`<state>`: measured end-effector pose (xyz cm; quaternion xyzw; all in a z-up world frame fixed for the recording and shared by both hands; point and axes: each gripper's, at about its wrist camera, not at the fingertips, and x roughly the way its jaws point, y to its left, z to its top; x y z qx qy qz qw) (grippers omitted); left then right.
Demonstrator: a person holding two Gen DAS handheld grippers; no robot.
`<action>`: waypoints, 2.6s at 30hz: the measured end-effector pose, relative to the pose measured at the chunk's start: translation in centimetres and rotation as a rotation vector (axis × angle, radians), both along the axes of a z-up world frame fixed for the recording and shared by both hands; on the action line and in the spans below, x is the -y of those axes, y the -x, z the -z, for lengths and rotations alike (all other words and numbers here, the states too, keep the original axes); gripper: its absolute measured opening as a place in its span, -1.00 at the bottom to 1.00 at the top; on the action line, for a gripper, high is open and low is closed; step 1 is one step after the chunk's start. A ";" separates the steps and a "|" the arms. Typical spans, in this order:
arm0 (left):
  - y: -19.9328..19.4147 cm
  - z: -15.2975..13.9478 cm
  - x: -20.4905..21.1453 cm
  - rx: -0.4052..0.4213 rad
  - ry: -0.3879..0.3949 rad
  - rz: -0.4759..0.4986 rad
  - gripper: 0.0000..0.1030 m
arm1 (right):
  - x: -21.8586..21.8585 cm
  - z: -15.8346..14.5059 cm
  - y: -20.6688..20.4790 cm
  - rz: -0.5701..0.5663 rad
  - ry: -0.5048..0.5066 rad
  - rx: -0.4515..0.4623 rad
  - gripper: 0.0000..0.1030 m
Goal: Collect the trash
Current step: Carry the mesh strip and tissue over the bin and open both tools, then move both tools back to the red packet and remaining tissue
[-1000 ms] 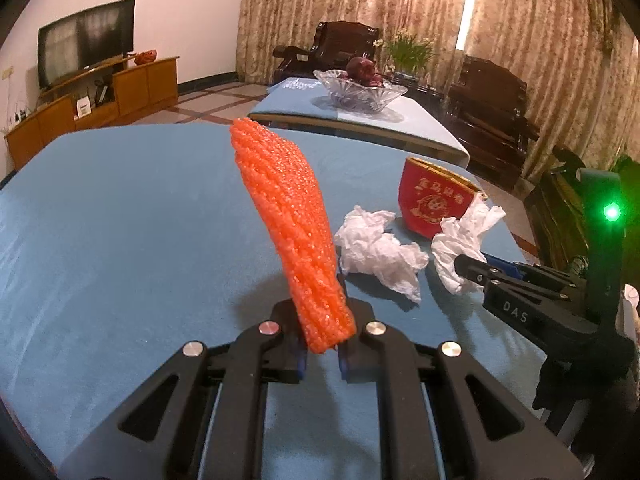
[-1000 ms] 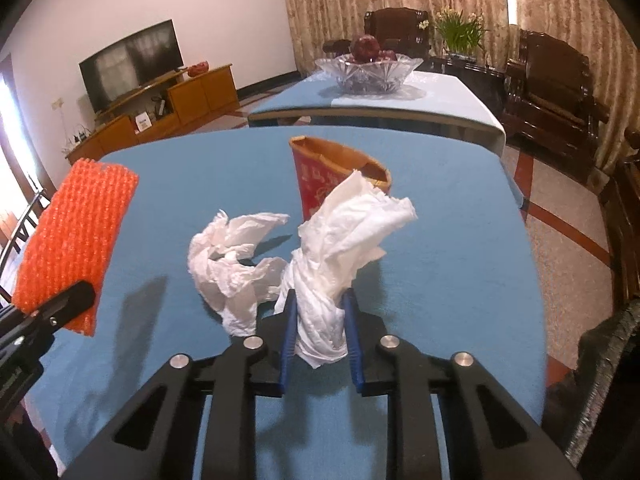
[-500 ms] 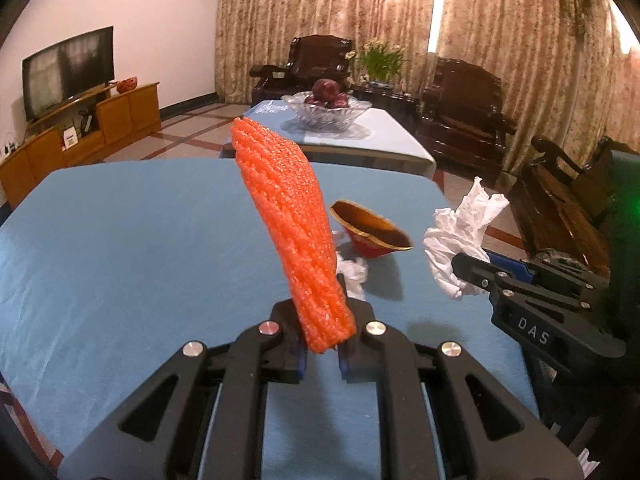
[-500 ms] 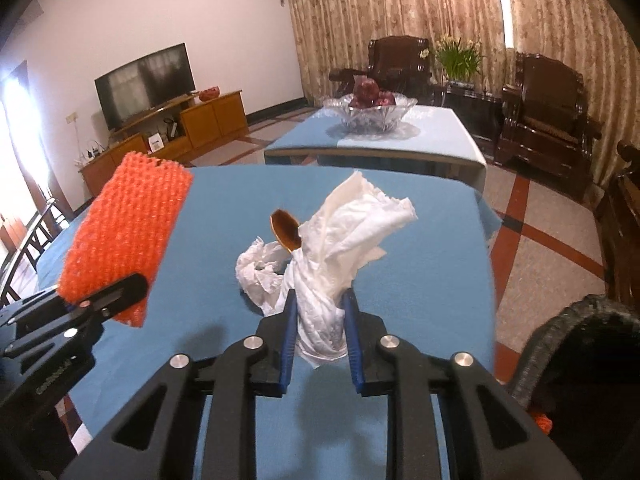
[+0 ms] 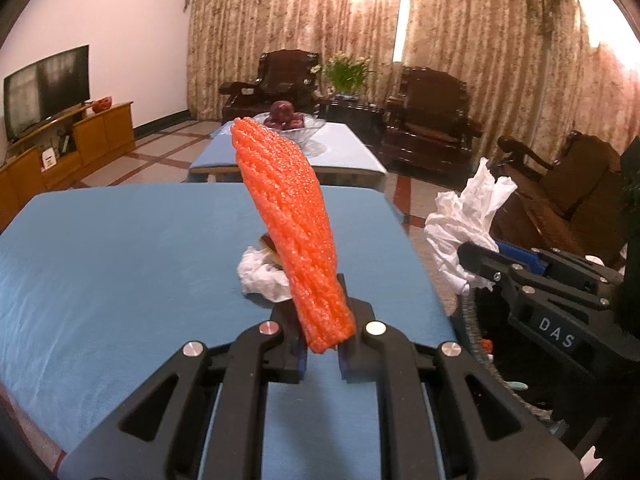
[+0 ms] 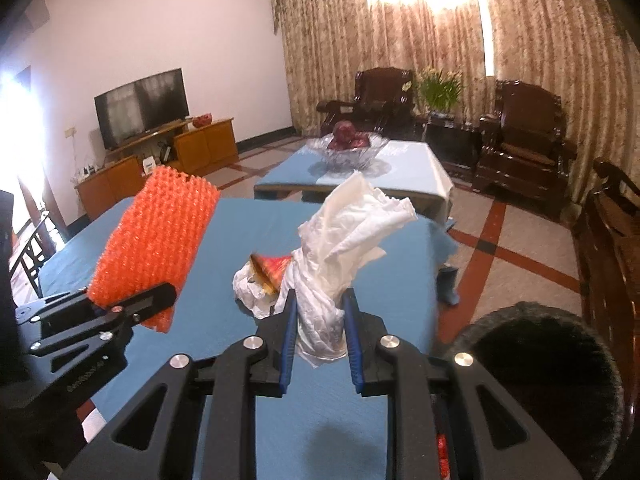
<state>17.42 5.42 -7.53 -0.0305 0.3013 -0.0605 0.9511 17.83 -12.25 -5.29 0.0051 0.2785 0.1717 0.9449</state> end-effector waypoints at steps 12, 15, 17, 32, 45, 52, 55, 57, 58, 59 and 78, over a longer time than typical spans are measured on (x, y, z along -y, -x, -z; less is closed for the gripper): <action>2.0 -2.5 5.5 0.051 0.013 0.116 -0.80 | 4.6 -2.5 4.3 0.072 0.011 0.061 -0.57; 2.7 -2.9 7.1 0.061 0.015 0.148 -0.80 | 5.8 -2.7 5.1 0.096 0.014 0.066 -0.57; 2.7 -3.0 8.1 0.061 0.016 0.168 -0.80 | 6.9 -2.9 5.6 0.116 0.017 0.071 -0.57; 3.2 -1.7 15.9 0.051 0.003 0.349 -0.80 | 13.3 -3.2 7.1 0.276 0.036 0.072 -0.57; 2.3 -0.5 20.2 0.029 -0.009 0.467 -0.80 | 17.8 -1.8 8.1 0.379 0.052 0.047 -0.57; 1.0 1.5 23.2 -0.016 -0.010 0.514 -0.80 | 20.3 0.4 7.5 0.418 0.069 0.006 -0.57; 0.4 2.4 24.4 -0.020 -0.022 0.524 -0.80 | 21.1 1.4 6.9 0.418 0.069 -0.015 -0.51; -0.1 3.1 25.1 -0.034 -0.021 0.539 -0.76 | 21.6 2.1 6.3 0.419 0.070 -0.034 -0.41; -0.4 3.3 25.3 -0.040 -0.016 0.540 -0.72 | 21.8 2.4 6.2 0.425 0.073 -0.039 -0.33; -0.6 3.5 25.5 -0.047 -0.009 0.539 -0.61 | 21.9 2.7 6.3 0.430 0.076 -0.041 -0.24; -1.2 1.1 15.5 0.036 -0.020 0.305 0.73 | 19.0 1.7 6.0 0.412 0.050 0.001 0.88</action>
